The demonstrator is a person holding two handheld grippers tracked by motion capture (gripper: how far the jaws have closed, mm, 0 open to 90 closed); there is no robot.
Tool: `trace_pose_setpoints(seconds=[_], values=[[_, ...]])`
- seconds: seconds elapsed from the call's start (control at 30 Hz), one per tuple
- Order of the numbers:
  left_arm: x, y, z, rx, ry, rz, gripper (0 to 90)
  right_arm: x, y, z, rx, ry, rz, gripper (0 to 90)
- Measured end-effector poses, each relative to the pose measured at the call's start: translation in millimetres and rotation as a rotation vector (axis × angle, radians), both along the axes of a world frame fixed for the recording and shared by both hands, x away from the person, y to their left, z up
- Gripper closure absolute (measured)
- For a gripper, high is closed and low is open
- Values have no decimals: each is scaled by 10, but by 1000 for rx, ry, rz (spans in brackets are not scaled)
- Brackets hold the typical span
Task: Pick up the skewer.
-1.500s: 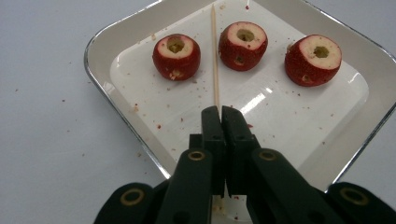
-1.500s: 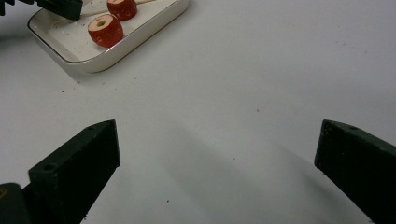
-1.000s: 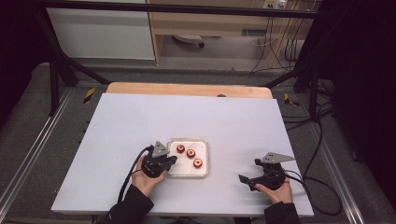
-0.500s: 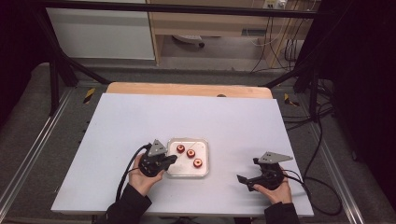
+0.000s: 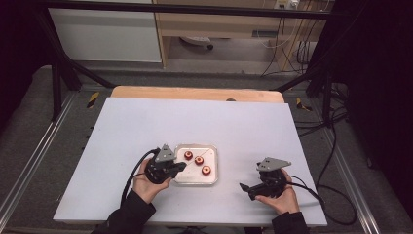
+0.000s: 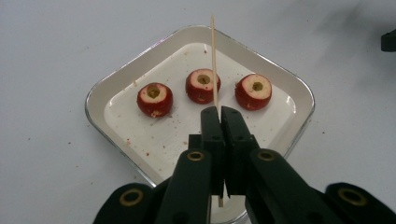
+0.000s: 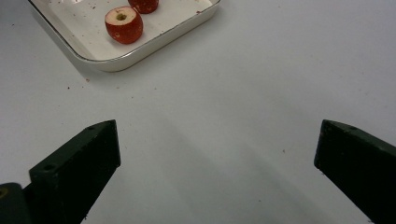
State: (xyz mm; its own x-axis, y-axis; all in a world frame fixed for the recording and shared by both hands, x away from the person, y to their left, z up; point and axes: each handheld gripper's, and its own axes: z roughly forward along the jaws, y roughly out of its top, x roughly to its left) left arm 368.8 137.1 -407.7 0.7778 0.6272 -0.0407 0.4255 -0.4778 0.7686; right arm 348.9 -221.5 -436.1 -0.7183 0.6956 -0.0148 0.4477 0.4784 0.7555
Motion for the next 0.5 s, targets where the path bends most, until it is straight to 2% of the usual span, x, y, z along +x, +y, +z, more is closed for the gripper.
trace_pose_setpoints(seconds=[0.5], values=[[-29,-187,76,34,-1,-81,886,-8,309,141,-110,-83,101,45]])
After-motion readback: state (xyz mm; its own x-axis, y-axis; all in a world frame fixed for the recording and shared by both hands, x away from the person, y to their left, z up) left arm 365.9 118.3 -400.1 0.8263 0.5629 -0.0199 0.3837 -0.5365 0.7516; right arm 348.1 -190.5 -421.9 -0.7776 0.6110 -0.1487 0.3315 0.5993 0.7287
